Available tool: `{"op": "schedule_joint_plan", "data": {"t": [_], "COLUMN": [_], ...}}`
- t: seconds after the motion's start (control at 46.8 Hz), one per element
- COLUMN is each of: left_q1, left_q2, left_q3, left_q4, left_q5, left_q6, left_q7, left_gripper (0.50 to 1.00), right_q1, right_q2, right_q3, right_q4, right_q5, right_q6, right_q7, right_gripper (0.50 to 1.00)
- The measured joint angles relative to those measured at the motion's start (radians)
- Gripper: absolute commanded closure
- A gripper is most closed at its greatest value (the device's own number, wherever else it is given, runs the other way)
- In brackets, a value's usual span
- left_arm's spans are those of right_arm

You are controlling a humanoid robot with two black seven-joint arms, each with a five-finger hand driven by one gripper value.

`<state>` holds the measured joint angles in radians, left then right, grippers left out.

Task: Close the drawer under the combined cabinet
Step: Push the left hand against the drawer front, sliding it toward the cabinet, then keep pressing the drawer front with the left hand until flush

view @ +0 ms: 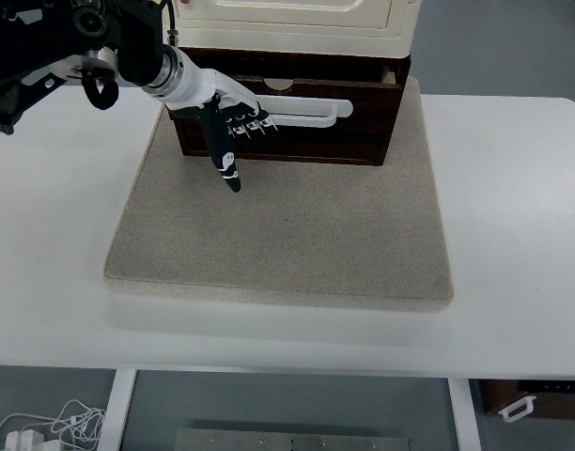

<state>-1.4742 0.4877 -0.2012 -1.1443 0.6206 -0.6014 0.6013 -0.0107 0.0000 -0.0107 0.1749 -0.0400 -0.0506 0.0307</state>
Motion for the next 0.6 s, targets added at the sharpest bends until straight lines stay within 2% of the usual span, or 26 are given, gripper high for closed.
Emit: {"op": "schedule_joint_plan", "data": {"t": [0.598], "left_q1": [0.004], "left_q2": [0.0], "left_q3": [-0.03], "left_q4": [0.107], "left_q5": [0.031], "left_q6": [-0.001], "left_q7": [-0.016], "left_gripper": [0.519], "right_q1": [0.0], "right_q2": [0.0], "right_q3": [0.0], "right_q4": [0.0], "right_q5": [0.0], "right_q6": [0.0], "right_q7": [0.0], "right_gripper": [0.548]}}
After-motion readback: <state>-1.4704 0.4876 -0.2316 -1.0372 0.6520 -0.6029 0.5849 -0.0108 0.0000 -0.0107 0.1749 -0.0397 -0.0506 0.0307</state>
